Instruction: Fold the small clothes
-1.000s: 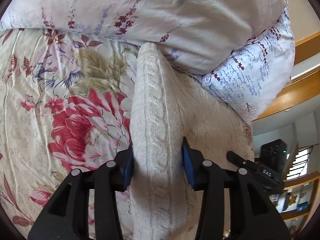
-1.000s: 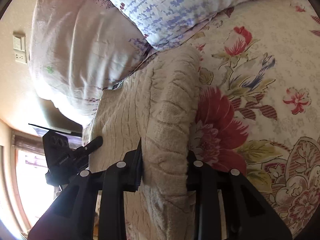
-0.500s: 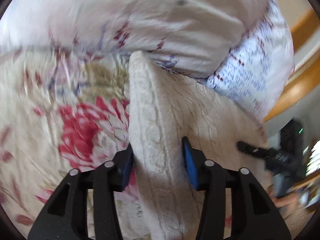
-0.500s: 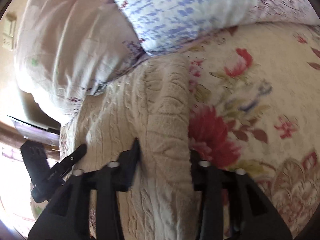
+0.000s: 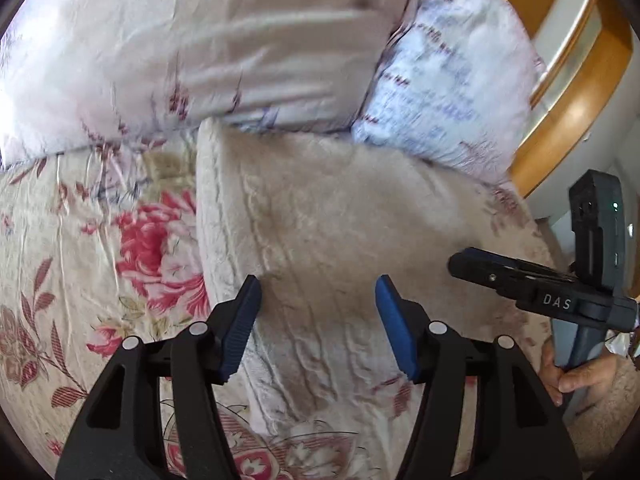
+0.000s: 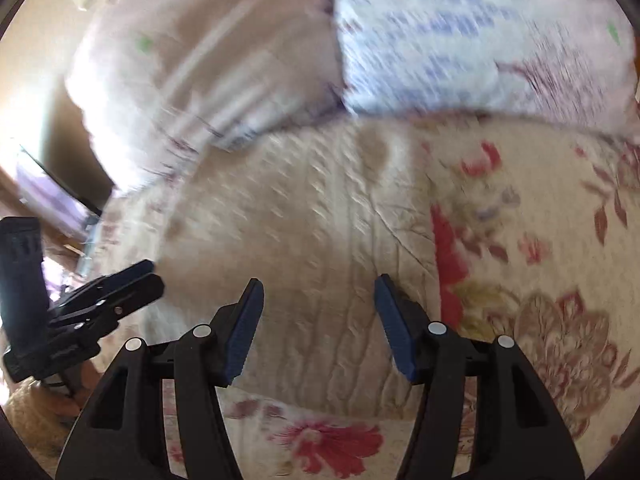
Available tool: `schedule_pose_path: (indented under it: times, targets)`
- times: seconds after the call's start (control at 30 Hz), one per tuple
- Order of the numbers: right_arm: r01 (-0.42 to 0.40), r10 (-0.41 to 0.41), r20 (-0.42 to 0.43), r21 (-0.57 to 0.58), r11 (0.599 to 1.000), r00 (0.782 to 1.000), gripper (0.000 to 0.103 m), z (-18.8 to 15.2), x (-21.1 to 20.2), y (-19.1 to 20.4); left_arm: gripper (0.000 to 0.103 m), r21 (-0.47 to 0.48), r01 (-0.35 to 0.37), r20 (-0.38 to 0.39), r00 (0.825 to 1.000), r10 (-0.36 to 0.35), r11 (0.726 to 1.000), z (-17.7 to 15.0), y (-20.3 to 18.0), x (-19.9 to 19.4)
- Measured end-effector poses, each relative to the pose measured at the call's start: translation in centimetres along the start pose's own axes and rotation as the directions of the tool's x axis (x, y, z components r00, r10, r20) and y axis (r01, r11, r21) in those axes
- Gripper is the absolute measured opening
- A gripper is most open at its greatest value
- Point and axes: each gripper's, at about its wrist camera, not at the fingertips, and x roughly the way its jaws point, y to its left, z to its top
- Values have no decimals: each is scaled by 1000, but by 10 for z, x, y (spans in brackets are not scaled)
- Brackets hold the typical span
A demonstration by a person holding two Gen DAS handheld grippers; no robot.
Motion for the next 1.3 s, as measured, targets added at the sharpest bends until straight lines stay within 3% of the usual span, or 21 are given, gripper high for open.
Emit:
schedule_pose_path:
  times: [0.17,0.27,0.3,0.33,0.4,0.5,0.57,0.63,0.67,0.77,1.1,1.3]
  targets:
    - [12,-14,84,21,1000,996,60,-19,0,-6,57,7,-48,18,999,48,999,-4,4,10]
    - [79,-78,70,-22,997,995,61,-16,-3,6,56,-14,-58,37,998,59,998,-5,0,-2]
    - [98,-96,77,-25,995,992,66,-15,-10,10,59,-22,-52,66,996,54,998,-7,-1,-12]
    - [122,-118,104,-34,992,988,80,-16,-20,13,63,-27,-61,81,995,63,998,-8,-1,-17]
    - [206,-188,205,-75,976,961,102,-24,-44,23,85,-48,-130,136,981,136,990,-21,3,-39]
    - [335,-287,323,-103,937,902,102,-44,-66,32,96,-50,-220,180,958,225,974,-40,5,-58]
    - [369,-321,330,-93,925,888,102,-52,-68,32,101,-47,-285,187,939,289,957,-55,3,-64]
    - [338,-305,296,-68,939,905,102,-60,-64,25,101,-61,-323,173,929,328,945,-69,3,-66]
    - [304,-283,255,-47,951,925,102,-63,-59,19,101,-68,-326,157,930,333,943,-73,4,-64]
    - [275,-270,159,-11,961,950,102,-73,-47,6,101,-97,-338,83,935,346,936,-85,9,-54]
    - [324,-319,61,-108,940,946,102,-98,-12,16,101,-45,-389,-32,921,388,920,-99,-3,-21]
    - [327,-325,42,-127,936,945,102,-103,-6,20,101,-68,-389,-95,919,382,919,-101,4,-9]
